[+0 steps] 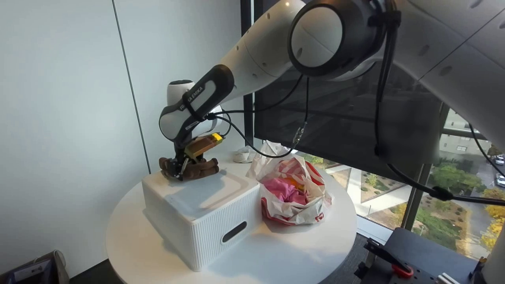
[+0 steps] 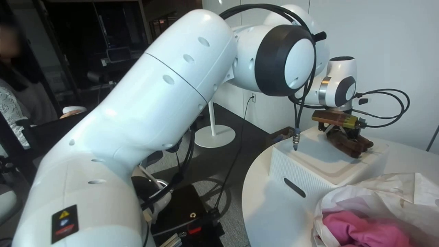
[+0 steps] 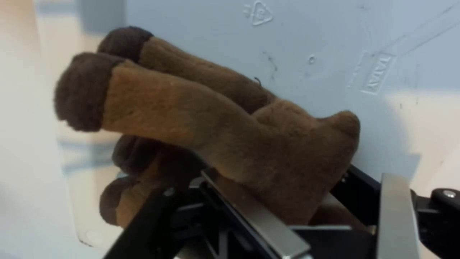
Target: Remove the items from the white basket and put them in the plastic bag
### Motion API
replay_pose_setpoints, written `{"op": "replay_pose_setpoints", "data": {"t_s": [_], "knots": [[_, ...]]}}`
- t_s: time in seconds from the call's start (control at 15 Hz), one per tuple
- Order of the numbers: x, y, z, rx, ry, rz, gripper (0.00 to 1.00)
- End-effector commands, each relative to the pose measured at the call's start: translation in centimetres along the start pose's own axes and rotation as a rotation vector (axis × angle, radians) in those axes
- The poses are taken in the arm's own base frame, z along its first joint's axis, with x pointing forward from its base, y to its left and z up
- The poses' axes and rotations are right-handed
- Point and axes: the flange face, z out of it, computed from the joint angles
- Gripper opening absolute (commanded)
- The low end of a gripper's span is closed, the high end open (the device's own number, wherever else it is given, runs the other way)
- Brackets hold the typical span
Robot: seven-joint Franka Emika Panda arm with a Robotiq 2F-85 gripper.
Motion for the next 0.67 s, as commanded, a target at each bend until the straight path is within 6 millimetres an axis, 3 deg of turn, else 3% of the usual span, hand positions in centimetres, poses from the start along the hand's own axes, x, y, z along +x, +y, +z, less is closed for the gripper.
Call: {"op": "replay_pose_setpoints", "data": {"t_s": [0.0, 0.13, 0.33, 0.6], "knots": [[0.9, 1.8, -1.9, -0.1, 0.031, -0.038, 0.42], [0.4, 3.5, -4.1, -0.165, 0.016, -0.018, 0.27], [-0.7, 6.3, -9.6, -0.158, 0.014, 0.026, 0.05], [-2.1, 9.5, -16.9, -0.152, 0.071, 0.131, 0.02]]}}
